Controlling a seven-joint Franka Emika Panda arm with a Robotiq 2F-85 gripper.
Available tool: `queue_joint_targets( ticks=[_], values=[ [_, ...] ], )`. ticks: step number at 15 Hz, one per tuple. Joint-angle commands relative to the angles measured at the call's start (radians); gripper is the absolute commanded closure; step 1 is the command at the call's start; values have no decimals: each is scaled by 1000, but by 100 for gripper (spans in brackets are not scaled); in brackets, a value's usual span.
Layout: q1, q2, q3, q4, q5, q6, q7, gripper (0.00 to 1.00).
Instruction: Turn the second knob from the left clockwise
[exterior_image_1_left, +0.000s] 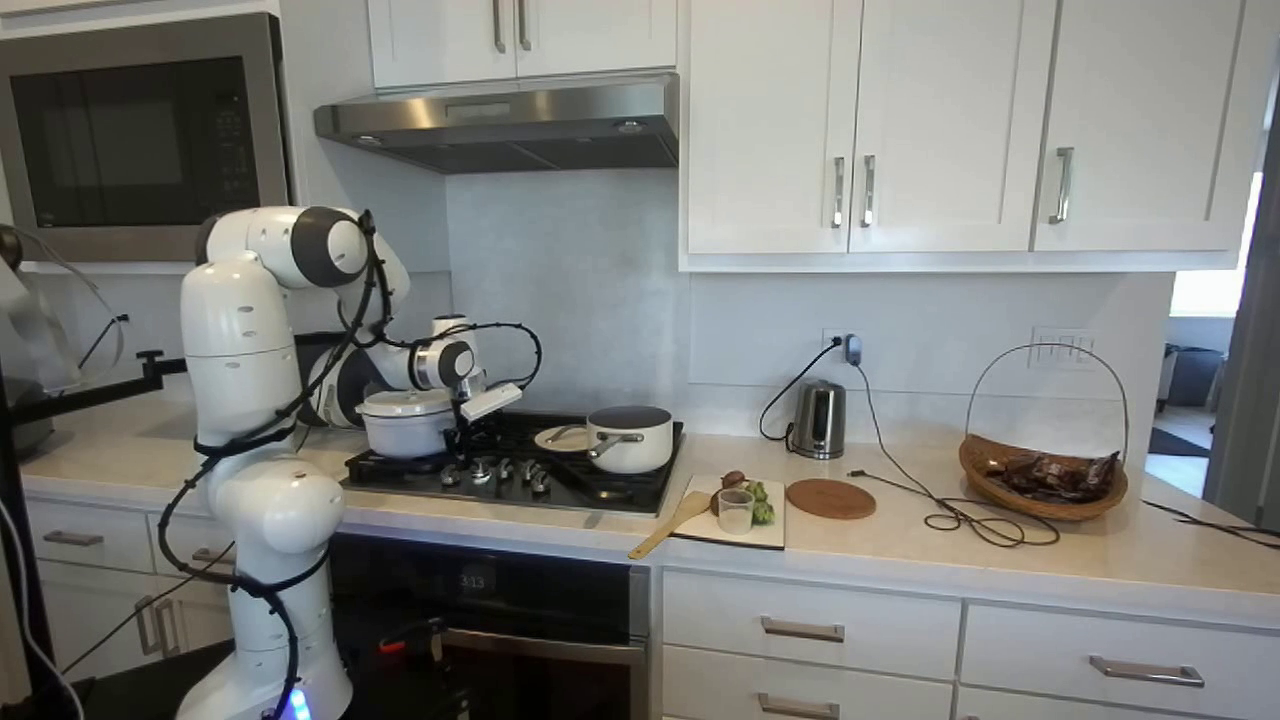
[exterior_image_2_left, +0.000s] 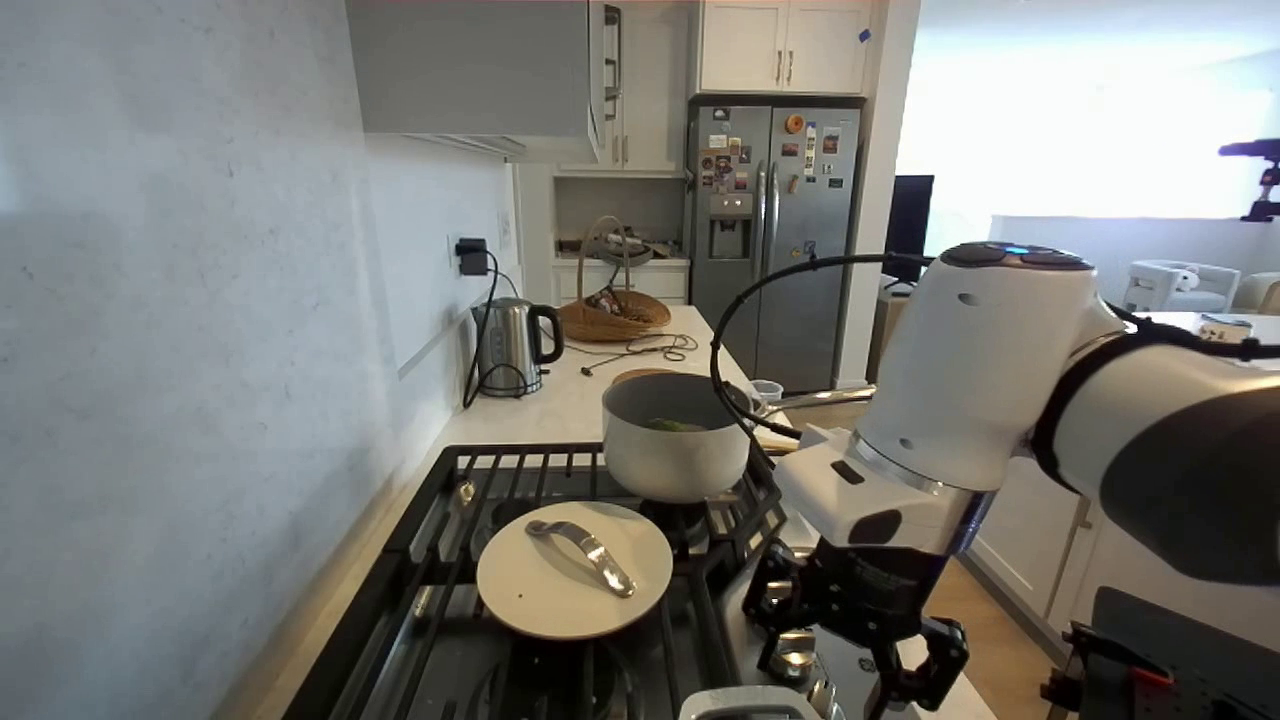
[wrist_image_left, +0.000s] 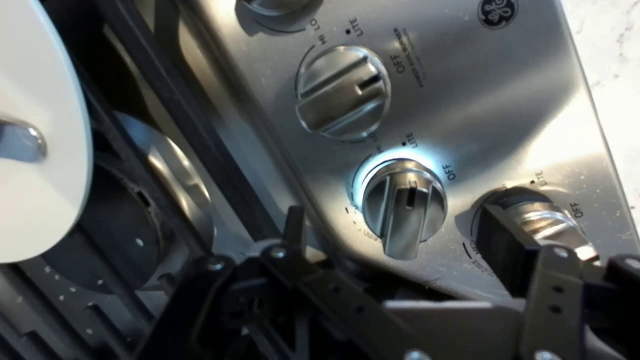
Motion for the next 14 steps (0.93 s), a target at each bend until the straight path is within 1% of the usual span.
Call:
queue_joint_targets(
  ticks=[1, 2, 4, 6, 9, 10, 11, 14],
  values=[
    [-15, 32, -2, 34, -43, 23, 7, 44],
    [-17, 37, -1, 38, -52, 27, 10, 54],
    [-21, 47, 0, 45, -62, 26, 12, 69],
    [-18, 48, 2, 44, -59, 14, 10, 80],
    [-17, 43, 6, 50, -55, -21, 13, 98],
    [-17, 41, 7, 52, -56, -31, 17, 98],
    [-17, 41, 7, 52, -56, -32, 20, 95],
    [-16, 40, 9, 58, -59, -46, 32, 95]
  ],
)
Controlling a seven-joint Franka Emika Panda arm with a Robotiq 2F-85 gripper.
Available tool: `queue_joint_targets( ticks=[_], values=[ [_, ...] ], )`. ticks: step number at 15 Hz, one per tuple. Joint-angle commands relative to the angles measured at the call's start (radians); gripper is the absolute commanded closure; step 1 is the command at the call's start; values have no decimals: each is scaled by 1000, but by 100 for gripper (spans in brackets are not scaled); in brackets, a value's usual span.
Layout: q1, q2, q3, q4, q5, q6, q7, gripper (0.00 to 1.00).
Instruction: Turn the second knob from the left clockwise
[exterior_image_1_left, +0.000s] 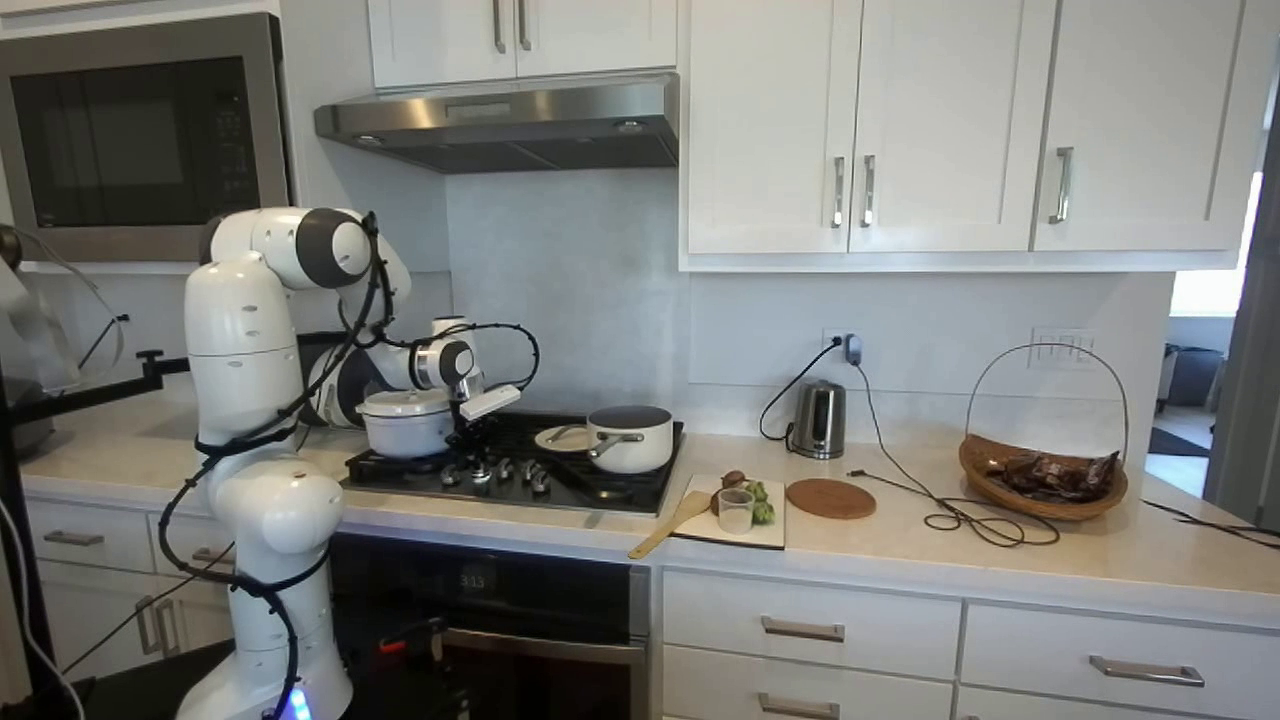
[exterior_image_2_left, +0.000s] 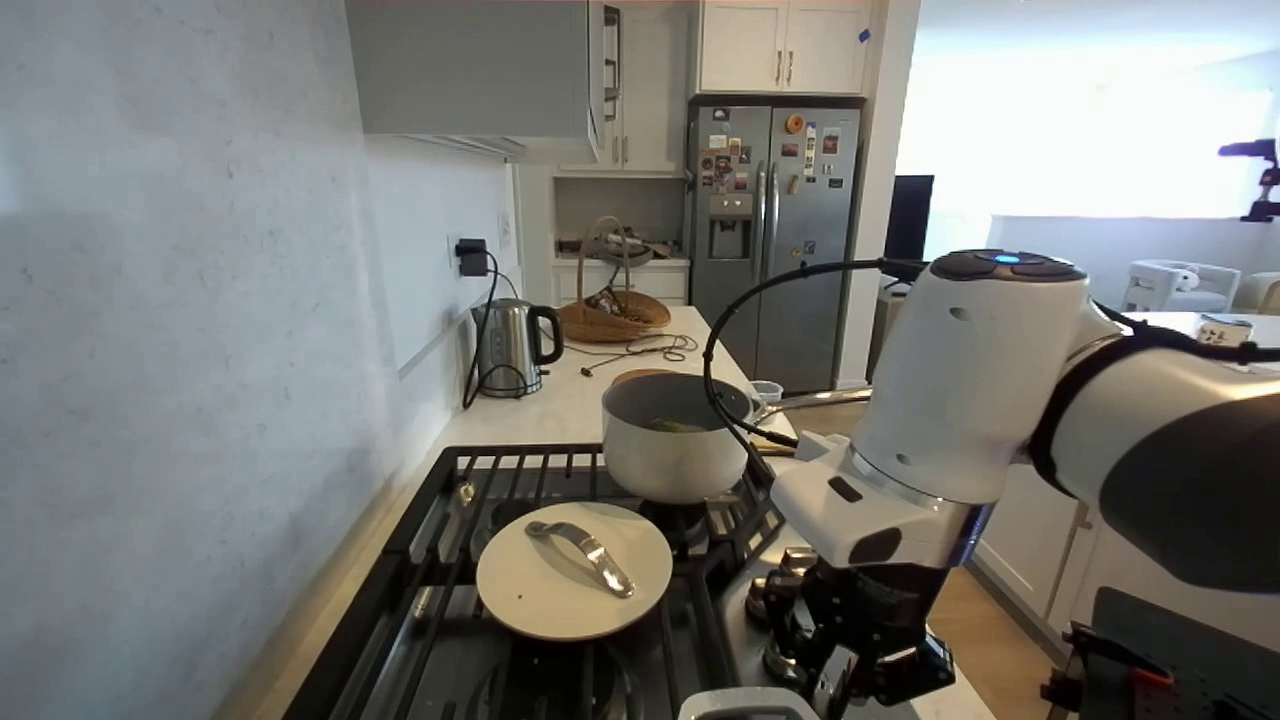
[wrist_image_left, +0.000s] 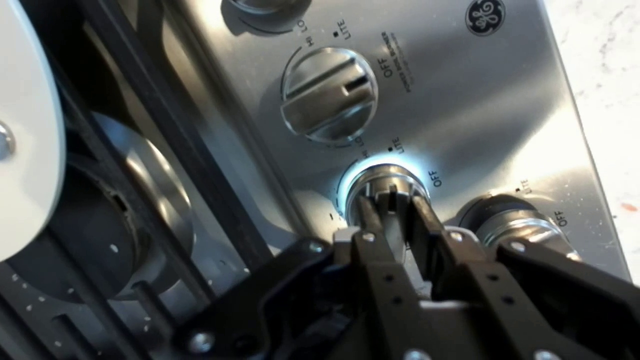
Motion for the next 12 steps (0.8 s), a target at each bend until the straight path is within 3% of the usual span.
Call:
queue_joint_targets(
  ticks=[1, 12],
  values=[
    [-12, 25, -4, 45, -36, -10, 47, 95],
    [-2, 61, 11, 125, -48, -159, 375, 95]
  ],
)
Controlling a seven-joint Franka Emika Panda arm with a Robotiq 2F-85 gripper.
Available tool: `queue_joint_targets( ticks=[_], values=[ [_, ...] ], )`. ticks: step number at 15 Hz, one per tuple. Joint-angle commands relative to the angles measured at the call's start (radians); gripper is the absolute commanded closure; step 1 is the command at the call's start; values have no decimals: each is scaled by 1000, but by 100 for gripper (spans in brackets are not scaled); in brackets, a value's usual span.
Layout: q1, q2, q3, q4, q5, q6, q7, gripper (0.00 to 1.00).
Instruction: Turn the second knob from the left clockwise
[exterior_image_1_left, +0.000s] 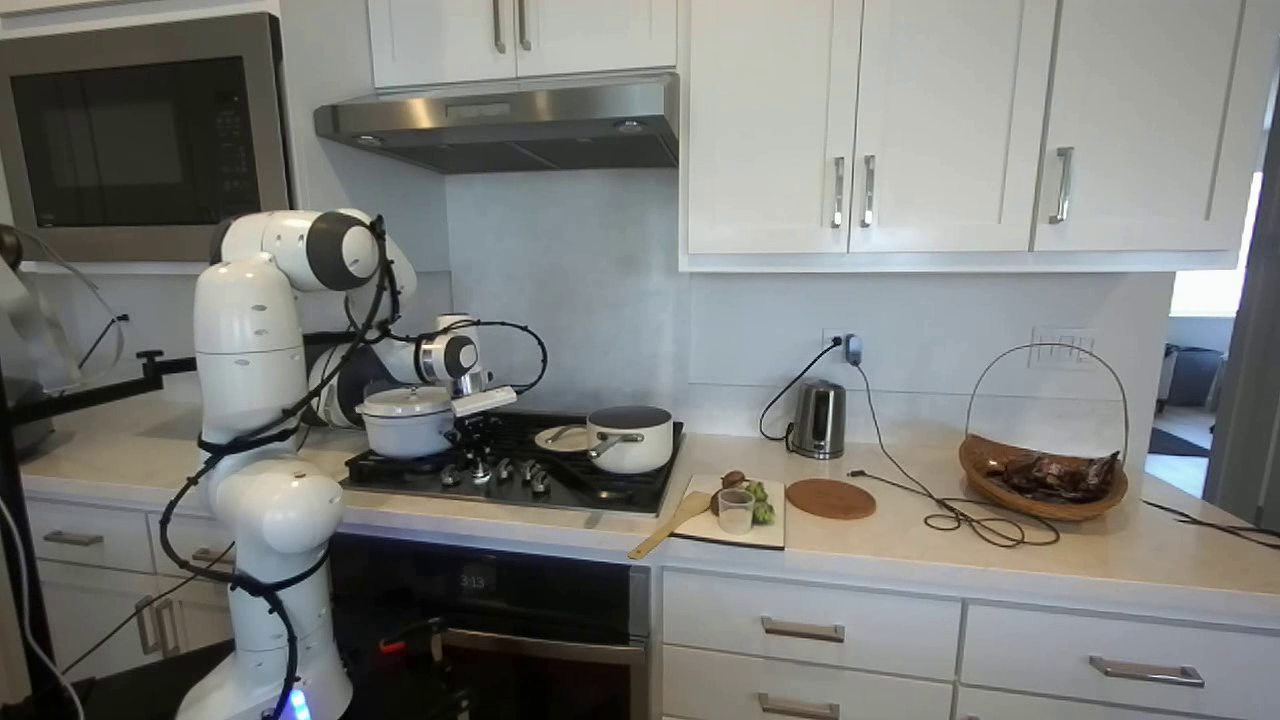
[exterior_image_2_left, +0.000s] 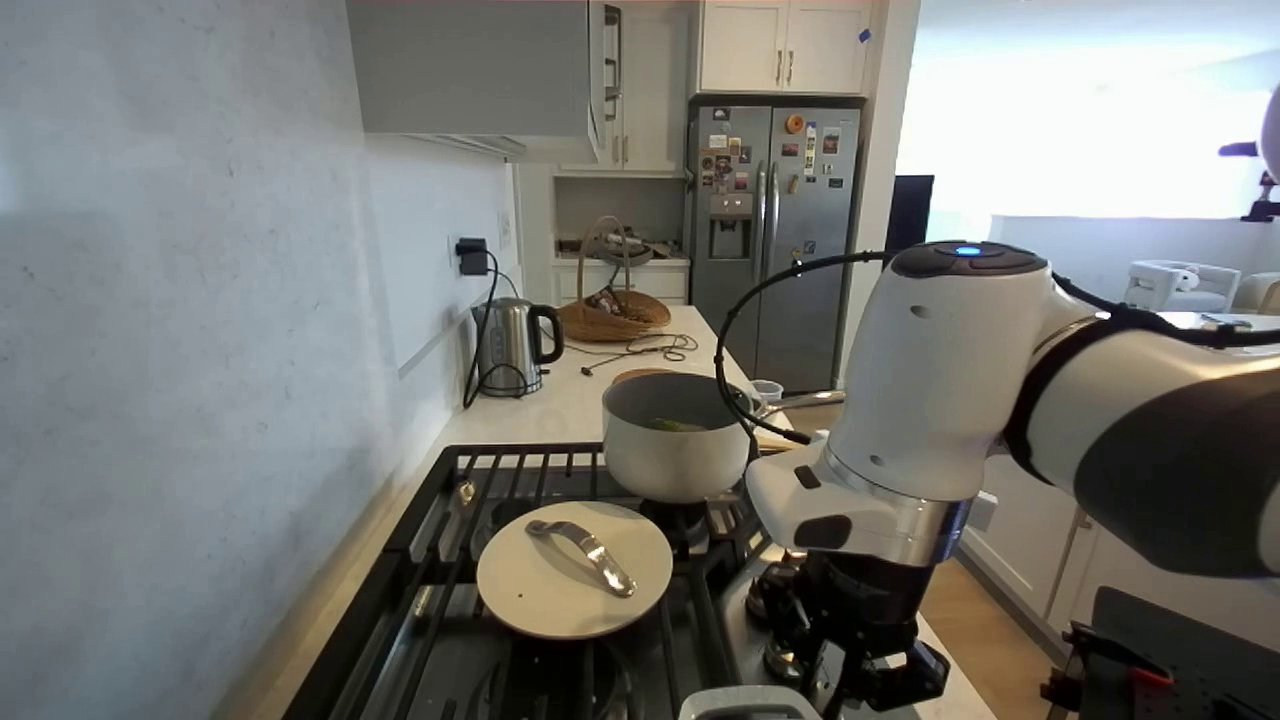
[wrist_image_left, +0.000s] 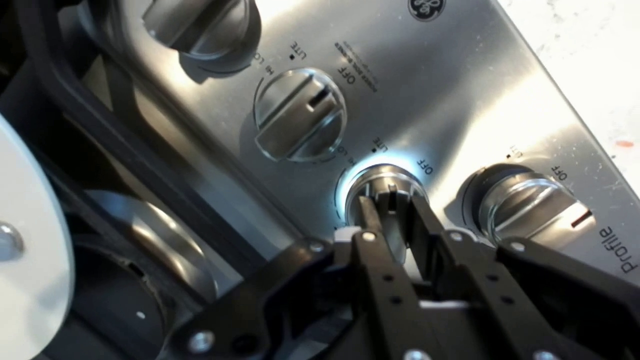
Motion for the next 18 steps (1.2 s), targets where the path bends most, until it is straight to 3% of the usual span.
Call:
queue_joint_targets(
  ticks=[1, 18],
  values=[
    [-2, 27, 6, 59, -22, -57, 120, 95],
    [16, 75, 18, 137, 15, -172, 652, 95]
  ],
)
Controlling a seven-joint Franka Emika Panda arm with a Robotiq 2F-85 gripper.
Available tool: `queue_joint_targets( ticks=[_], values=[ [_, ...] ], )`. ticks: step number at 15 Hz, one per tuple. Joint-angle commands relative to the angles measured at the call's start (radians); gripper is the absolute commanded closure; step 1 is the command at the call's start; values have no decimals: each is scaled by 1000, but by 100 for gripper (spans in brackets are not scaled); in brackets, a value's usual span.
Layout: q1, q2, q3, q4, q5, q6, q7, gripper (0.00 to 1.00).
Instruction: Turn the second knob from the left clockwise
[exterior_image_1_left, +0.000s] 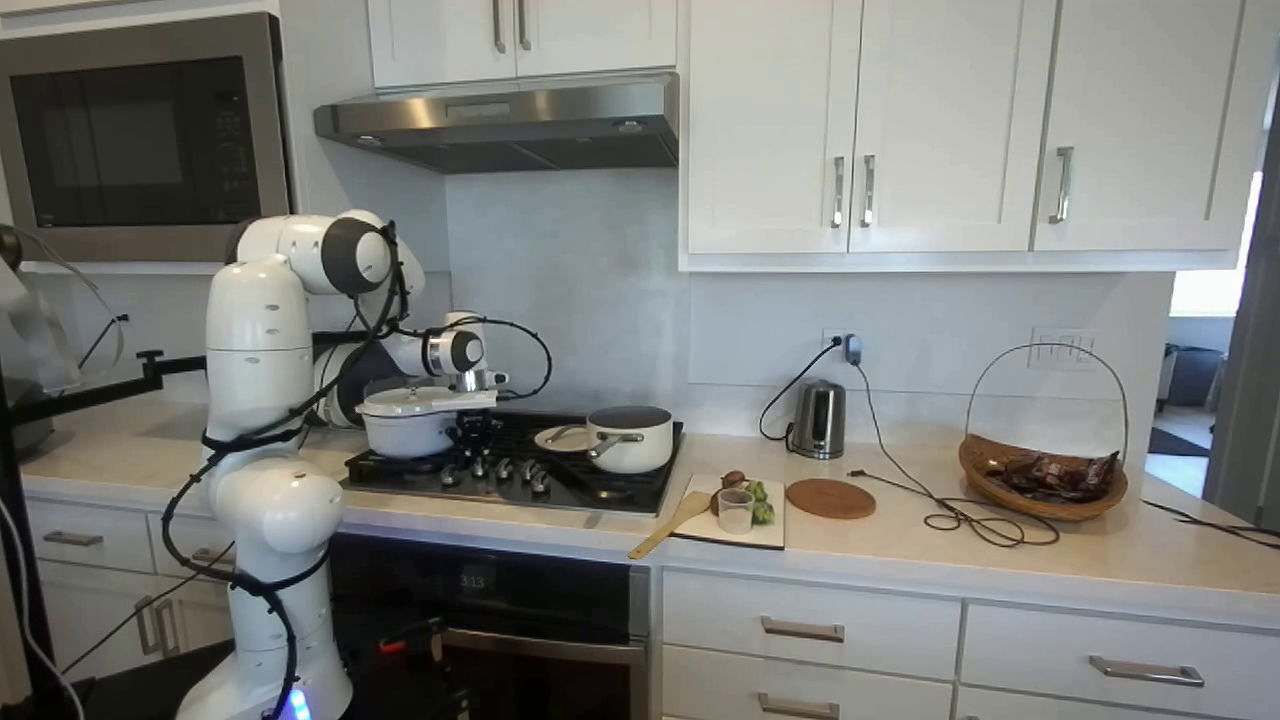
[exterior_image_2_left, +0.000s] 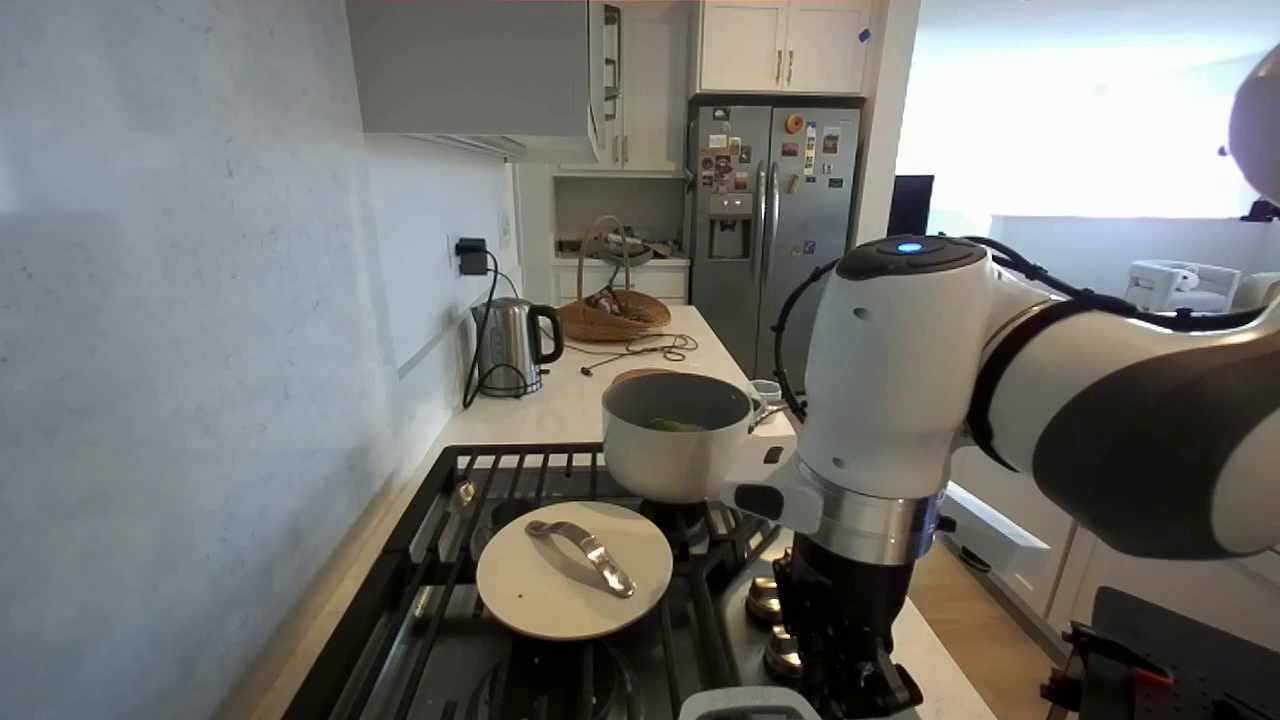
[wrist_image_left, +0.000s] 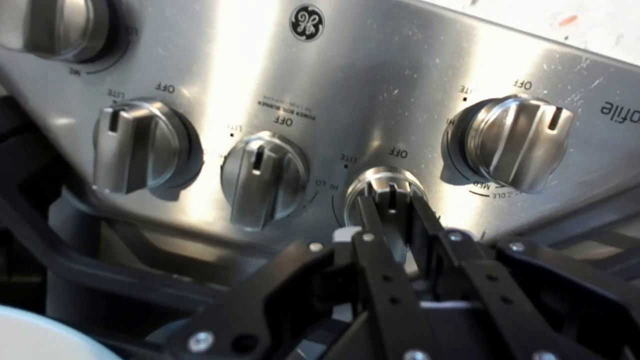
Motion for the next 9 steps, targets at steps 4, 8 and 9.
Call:
queue_joint_targets(
  ticks=[4, 8, 9],
  values=[
    [22, 37, 18, 68, 21, -62, 181, 95],
    [28, 44, 20, 83, 26, -83, 253, 95],
    [29, 45, 21, 86, 30, -88, 266, 95]
  ],
)
